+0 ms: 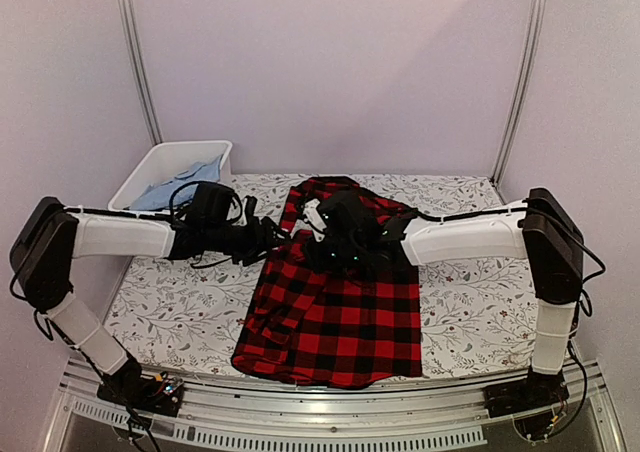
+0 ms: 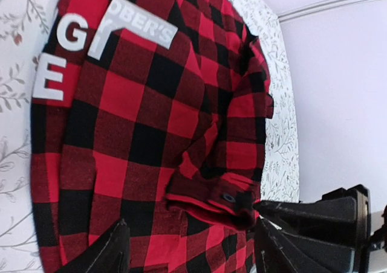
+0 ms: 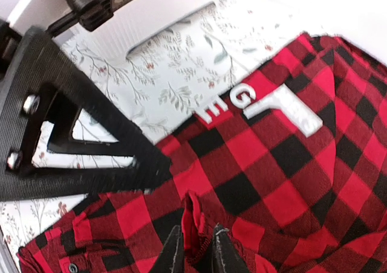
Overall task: Fold and stack the long sleeve shirts
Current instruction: Place the sleeve of the 1/3-folded shirt, then pick up the sleeve from the 1/3-folded shirt.
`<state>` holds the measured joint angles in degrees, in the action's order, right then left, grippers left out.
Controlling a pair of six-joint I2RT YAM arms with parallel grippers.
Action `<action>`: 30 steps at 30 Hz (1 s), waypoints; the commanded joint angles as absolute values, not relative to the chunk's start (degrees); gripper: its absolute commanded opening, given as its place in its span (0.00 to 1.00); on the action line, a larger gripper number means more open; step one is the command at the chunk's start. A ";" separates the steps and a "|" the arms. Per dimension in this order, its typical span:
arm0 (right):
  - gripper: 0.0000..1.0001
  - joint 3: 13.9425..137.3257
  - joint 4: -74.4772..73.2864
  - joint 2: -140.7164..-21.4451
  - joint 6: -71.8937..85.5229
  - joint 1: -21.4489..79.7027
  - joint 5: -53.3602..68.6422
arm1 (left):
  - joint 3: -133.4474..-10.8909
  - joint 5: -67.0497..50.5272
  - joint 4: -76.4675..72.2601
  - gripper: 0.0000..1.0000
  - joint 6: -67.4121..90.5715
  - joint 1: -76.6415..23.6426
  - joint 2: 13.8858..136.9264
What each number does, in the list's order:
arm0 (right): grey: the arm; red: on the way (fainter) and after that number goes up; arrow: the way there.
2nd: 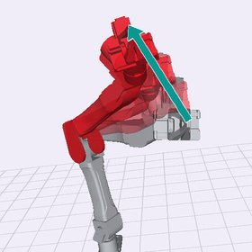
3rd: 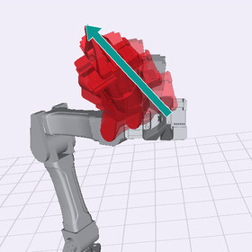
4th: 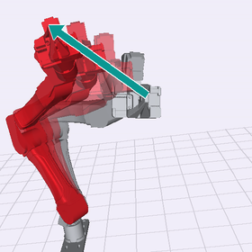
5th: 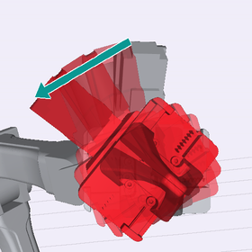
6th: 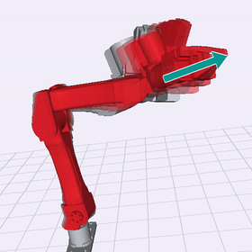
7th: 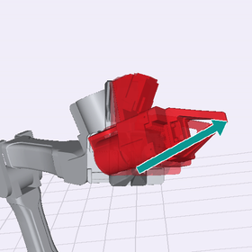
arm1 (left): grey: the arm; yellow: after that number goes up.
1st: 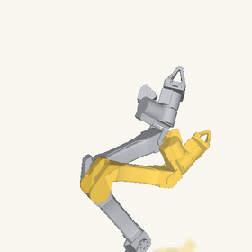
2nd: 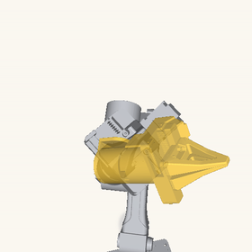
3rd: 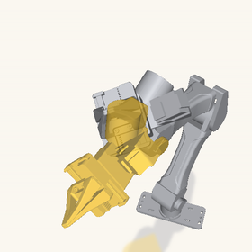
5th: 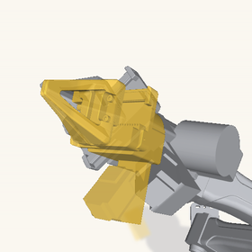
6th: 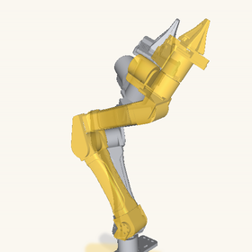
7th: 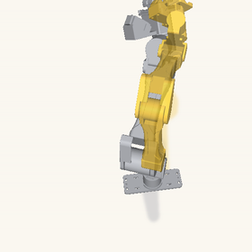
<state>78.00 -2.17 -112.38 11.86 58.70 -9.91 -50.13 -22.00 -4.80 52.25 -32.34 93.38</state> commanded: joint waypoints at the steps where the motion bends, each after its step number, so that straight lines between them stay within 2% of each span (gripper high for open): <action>1: 0.19 86.17 -2.37 -117.09 2.71 57.40 -8.50 | -46.21 -13.81 -1.66 0.71 42.00 -31.58 83.90; 3: 0.27 88.95 -2.87 -118.94 2.29 56.47 -8.17 | -44.74 -13.34 -1.78 0.72 38.96 -31.56 81.25; 6: 0.33 91.58 -4.33 -120.04 2.70 55.62 -9.24 | -44.44 -15.43 -1.48 0.73 34.04 -31.70 80.08; 12: 0.46 86.63 -5.76 -113.89 8.15 52.68 -10.15 | -48.67 -13.97 2.64 0.72 25.43 -34.06 85.43; 16: 0.50 79.09 -5.14 -107.01 11.17 52.00 -11.16 | -51.62 -12.48 4.18 0.73 22.63 -37.08 90.32; 24: 0.60 63.72 -2.80 -94.83 15.88 51.78 -13.05 | -50.66 -8.57 0.95 0.85 16.75 -43.89 94.39; 30: 0.62 57.52 -1.94 -89.53 17.93 51.46 -13.70 | -53.98 -3.76 1.86 0.86 14.79 -45.24 98.57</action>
<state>60.45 -3.46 -92.68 15.25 51.68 -12.14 -50.92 -8.16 2.17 17.91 -44.56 95.64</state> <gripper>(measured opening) 0.617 0.867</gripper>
